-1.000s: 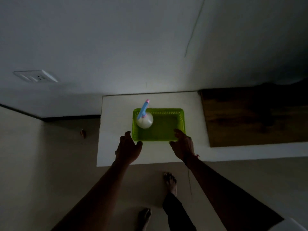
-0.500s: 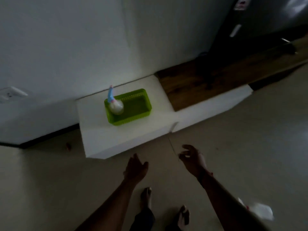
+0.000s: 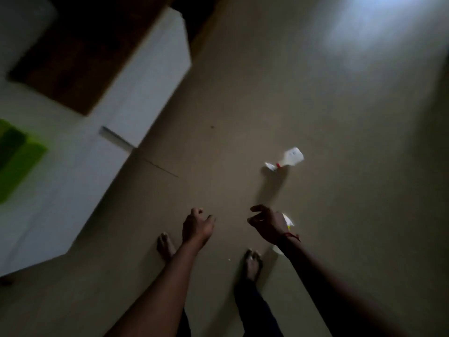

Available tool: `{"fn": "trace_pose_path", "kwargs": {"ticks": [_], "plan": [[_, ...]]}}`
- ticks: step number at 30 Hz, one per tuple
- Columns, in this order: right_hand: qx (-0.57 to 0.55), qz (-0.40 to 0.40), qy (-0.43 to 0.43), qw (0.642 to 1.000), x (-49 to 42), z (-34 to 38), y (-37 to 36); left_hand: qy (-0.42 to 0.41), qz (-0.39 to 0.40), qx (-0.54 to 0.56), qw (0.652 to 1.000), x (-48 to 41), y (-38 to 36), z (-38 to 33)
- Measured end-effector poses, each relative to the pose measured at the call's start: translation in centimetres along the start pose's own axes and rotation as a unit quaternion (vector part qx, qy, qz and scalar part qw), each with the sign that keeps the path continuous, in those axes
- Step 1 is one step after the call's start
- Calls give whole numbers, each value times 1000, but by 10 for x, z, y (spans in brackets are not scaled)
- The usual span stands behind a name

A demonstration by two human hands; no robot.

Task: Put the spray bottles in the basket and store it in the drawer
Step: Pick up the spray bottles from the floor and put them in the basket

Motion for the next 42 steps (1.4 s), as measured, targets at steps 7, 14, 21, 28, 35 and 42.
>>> {"fn": "trace_pose_path", "kwargs": {"ticks": [7, 14, 21, 28, 35, 42], "plan": [[-12, -8, -140, 990, -18, -189, 33, -31, 76, -64, 995, 19, -161, -23], [-41, -29, -182, 982, -79, -274, 15, -72, 114, -127, 983, -37, -239, -17], [-45, -66, -219, 972, -207, -341, -30, -133, 96, -157, 974, -152, -296, -1], [-61, -86, -285, 953, -299, -411, -71, -157, 97, -195, 963, -232, -336, 26], [-54, -79, -293, 951, -350, -449, -104, -161, 99, -208, 960, -281, -366, 40], [-54, -93, -318, 942, -345, -417, -105, -152, 108, -189, 964, -272, -354, 35]]}}
Point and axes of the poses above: each hand's wrist, its own x-axis away from the middle knuckle, its own y-axis out of the back of the hand, z = x × y, the point moved 3 cm from there along -x, towards the middle knuckle, and after that the axes turned 3 degrees about -y, right-handed, at the moved point
